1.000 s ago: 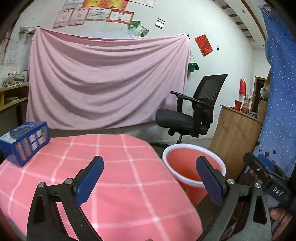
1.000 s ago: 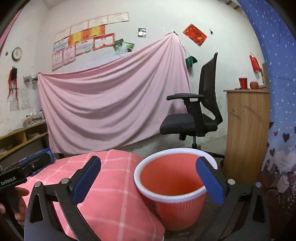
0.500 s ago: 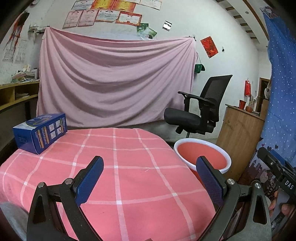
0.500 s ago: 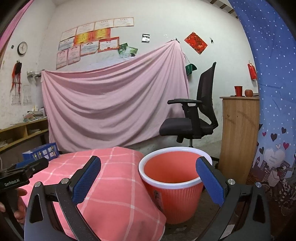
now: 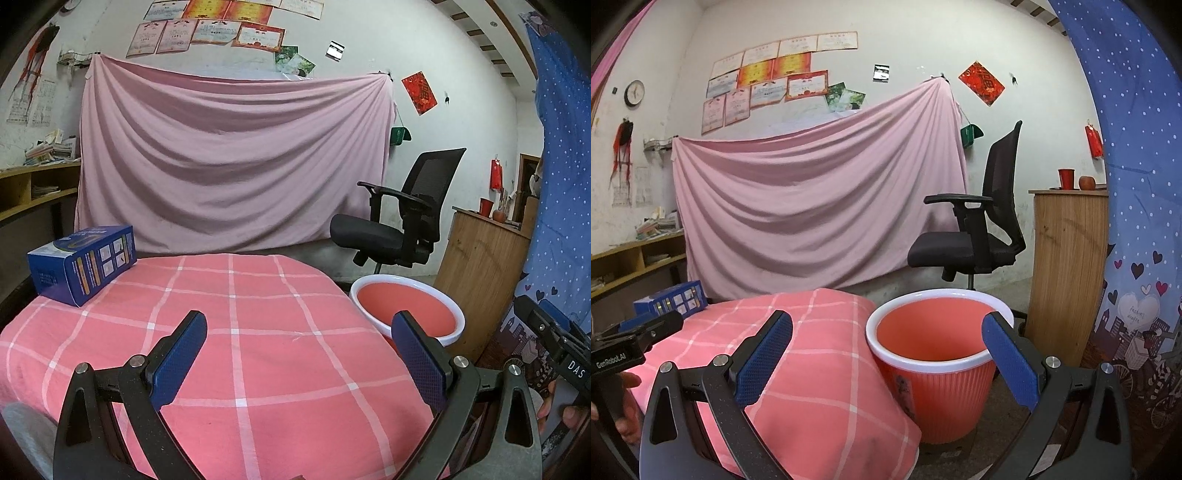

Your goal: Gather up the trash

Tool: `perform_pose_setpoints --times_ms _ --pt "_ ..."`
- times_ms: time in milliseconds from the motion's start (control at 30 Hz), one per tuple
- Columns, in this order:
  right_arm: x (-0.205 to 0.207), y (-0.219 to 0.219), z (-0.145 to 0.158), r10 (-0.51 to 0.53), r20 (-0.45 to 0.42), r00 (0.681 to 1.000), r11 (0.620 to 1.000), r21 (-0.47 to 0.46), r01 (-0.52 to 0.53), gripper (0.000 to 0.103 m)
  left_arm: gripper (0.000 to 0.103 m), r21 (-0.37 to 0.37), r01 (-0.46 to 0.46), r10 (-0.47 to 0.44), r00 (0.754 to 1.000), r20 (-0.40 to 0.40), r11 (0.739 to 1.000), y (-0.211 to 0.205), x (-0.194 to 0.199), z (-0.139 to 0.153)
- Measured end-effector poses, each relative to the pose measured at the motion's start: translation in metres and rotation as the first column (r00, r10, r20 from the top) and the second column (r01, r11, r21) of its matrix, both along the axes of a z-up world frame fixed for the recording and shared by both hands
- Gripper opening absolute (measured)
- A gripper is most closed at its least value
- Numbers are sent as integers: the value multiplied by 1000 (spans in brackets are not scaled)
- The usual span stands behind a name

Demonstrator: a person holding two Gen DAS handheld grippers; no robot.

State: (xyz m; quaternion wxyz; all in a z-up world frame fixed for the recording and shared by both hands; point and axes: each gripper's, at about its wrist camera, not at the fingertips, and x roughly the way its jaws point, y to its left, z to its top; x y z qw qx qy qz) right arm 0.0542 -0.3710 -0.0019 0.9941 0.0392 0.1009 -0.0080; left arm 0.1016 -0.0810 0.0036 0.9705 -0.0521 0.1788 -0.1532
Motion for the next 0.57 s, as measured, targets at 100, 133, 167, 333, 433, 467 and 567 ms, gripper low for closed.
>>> perform_pose_setpoints --times_ms 100,133,167,333,433,467,567 --pt "1 0 -1 2 -7 1000 1000 -1 -3 103 98 17 -11 11 1000 -7 1000 -2 0 -1" --pt "2 0 -2 4 -9 1000 1000 -1 -4 103 98 30 -14 14 1000 -6 999 -3 0 -2" --pt "2 0 -2 5 -11 1000 1000 -2 -5 103 98 40 -19 19 1000 -5 999 -3 1 -3" --pt "6 -1 -3 9 -23 1000 1000 -2 -9 103 98 61 -20 21 1000 -9 998 -2 3 -9" --pt "8 -2 -4 11 -29 1000 1000 -3 -11 103 98 66 -21 22 1000 -11 998 -1 4 -11" --pt "8 -1 -4 11 -31 999 1000 -3 -12 103 98 66 -22 22 1000 -11 998 -1 4 -12" --pt "9 -1 -5 13 -36 999 1000 -4 -13 103 98 66 -22 22 1000 -13 998 1 6 -13"
